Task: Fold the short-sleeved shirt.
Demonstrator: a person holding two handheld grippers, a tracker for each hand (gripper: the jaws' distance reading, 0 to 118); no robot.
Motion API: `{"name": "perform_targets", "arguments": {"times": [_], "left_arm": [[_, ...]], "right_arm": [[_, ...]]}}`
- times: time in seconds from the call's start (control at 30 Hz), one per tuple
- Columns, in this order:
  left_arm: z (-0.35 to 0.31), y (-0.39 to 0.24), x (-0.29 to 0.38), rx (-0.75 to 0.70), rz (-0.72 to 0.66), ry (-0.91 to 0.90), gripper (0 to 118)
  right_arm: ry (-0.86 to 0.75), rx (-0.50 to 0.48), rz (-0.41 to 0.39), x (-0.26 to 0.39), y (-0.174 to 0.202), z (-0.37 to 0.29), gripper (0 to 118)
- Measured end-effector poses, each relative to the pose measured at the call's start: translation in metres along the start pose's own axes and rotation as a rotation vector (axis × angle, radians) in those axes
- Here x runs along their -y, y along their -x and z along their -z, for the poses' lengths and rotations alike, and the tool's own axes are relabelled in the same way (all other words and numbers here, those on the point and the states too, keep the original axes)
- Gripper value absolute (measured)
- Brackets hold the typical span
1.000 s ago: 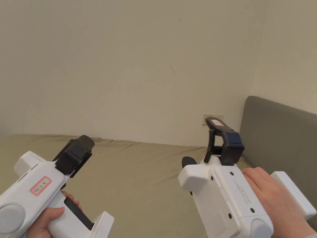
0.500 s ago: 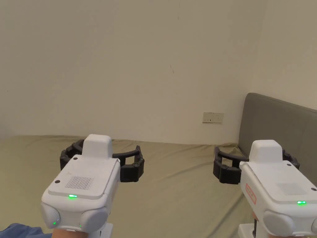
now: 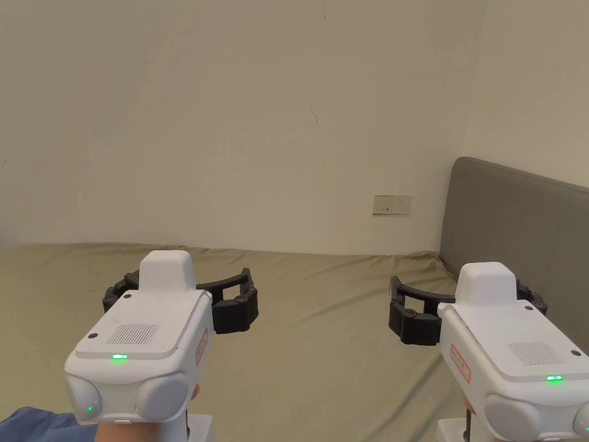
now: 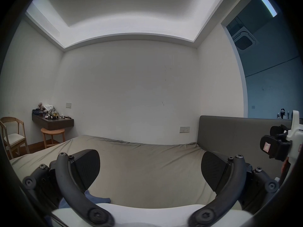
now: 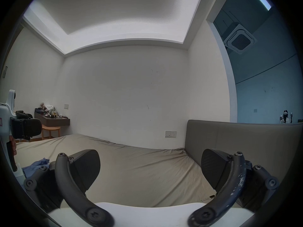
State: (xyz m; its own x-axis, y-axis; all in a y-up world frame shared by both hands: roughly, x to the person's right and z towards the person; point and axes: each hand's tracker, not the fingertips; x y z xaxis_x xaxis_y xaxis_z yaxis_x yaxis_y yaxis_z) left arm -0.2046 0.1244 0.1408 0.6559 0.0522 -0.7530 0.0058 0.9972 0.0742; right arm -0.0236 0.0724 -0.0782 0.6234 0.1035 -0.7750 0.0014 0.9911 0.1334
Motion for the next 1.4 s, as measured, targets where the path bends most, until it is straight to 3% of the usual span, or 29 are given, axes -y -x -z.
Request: {"name": "perform_targets", "arguments": {"times": [0.33, 1.4], "left_arm": [[-0.001, 0.005, 0.0, 0.028, -0.075, 0.003, 118], [0.002, -0.005, 0.013, 0.056, -0.03, 0.034, 118]], "right_arm": [[-0.004, -0.005, 0.035, 0.001, -0.004, -0.001, 118], [0.008, -0.014, -0.01, 0.015, 0.0, 0.001, 118]]}}
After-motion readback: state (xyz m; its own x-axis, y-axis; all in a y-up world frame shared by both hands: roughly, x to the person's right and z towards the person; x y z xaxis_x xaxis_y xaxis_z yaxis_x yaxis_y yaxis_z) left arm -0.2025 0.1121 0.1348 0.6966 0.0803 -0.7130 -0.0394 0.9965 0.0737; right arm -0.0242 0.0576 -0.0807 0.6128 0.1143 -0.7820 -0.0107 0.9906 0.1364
